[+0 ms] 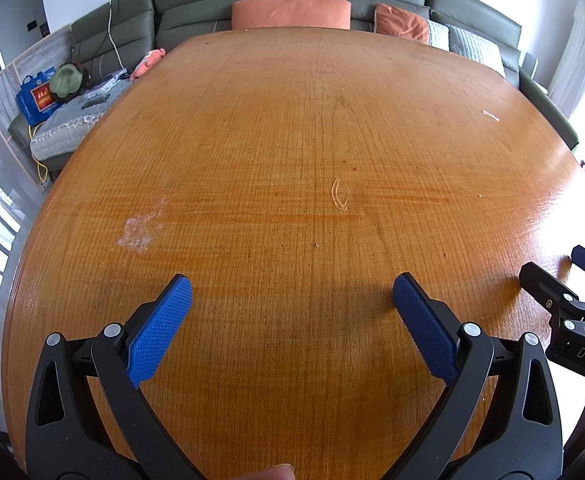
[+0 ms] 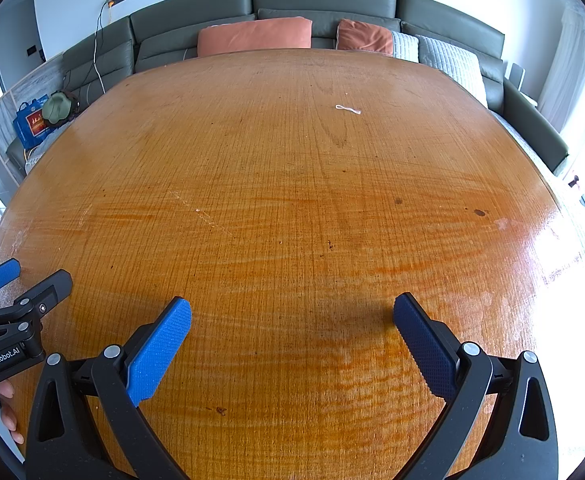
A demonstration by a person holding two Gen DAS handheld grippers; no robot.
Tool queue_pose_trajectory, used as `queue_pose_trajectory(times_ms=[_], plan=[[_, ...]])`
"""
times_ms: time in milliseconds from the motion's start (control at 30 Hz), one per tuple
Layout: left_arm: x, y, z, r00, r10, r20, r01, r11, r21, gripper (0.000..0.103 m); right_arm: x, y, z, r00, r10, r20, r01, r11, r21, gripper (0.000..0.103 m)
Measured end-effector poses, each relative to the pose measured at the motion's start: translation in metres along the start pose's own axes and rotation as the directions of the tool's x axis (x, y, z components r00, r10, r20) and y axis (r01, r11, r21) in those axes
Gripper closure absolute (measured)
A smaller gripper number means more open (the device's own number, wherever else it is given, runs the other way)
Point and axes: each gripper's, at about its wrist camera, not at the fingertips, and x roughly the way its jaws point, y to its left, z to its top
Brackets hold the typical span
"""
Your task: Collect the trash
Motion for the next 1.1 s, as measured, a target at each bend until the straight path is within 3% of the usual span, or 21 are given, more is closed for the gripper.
queue_pose_trajectory(times_ms=[1100], plan=[[-0.0034, -0.0027, -0.0062, 1.000, 0.008, -0.001, -0.008, 1.000, -0.013, 0.006, -0.0002, 0.0000, 0.0000, 1.000, 0.000, 0.000, 0.000, 1.000, 0.000, 0.002]])
